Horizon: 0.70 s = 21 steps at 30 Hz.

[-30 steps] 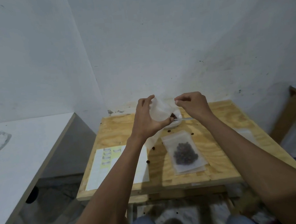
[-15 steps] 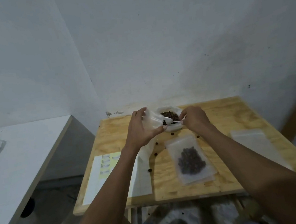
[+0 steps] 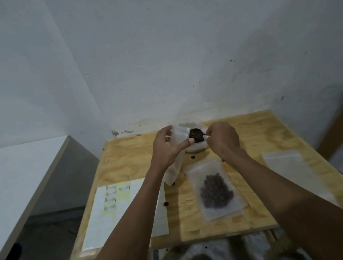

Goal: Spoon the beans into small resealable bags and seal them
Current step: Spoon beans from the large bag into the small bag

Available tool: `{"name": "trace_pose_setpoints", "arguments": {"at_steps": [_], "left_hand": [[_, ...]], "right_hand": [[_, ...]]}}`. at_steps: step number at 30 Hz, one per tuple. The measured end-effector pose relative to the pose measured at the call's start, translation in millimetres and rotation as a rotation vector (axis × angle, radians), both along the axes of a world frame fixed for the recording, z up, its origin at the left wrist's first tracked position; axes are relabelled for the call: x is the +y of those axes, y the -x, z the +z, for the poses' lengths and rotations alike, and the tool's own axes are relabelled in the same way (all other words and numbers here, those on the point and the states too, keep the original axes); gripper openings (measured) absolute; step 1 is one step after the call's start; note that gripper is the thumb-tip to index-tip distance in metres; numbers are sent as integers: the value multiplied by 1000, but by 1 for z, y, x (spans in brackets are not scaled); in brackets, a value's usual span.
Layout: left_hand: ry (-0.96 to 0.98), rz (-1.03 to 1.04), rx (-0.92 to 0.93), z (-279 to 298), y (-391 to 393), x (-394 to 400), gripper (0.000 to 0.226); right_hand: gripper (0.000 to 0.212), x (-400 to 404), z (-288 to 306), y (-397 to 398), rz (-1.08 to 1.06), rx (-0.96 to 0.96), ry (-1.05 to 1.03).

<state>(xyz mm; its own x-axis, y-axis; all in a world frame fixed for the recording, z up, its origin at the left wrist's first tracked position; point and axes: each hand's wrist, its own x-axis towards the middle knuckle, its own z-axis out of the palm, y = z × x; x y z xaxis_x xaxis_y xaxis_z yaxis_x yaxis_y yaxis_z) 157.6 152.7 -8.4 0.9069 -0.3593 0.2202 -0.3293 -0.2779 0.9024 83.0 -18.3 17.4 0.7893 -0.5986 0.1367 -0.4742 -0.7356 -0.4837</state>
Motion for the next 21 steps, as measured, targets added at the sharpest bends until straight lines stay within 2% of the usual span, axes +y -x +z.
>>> {"name": "trace_pose_setpoints", "arguments": {"at_steps": [2, 7, 10, 13, 17, 21], "left_hand": [[23, 6, 36, -2, -4, -5, 93], [24, -14, 24, -3, -8, -12, 90], [-18, -33, -16, -1, -7, -8, 96], [-112, -58, -96, 0, -9, -2, 98], [-356, -97, -233, -5, -15, 11, 114], [-445, -94, -293, -7, -12, 15, 122]], "right_hand": [[14, 5, 2, -5, -32, 48, -63], [42, 3, 8, -17, -105, 94, -289], [43, -3, 6, -20, -129, 59, -371], [33, -9, 8, -17, -162, 33, -437], [46, -19, 12, -11, -134, -7, -475], [44, -24, 25, -8, -119, -16, -447]]}}
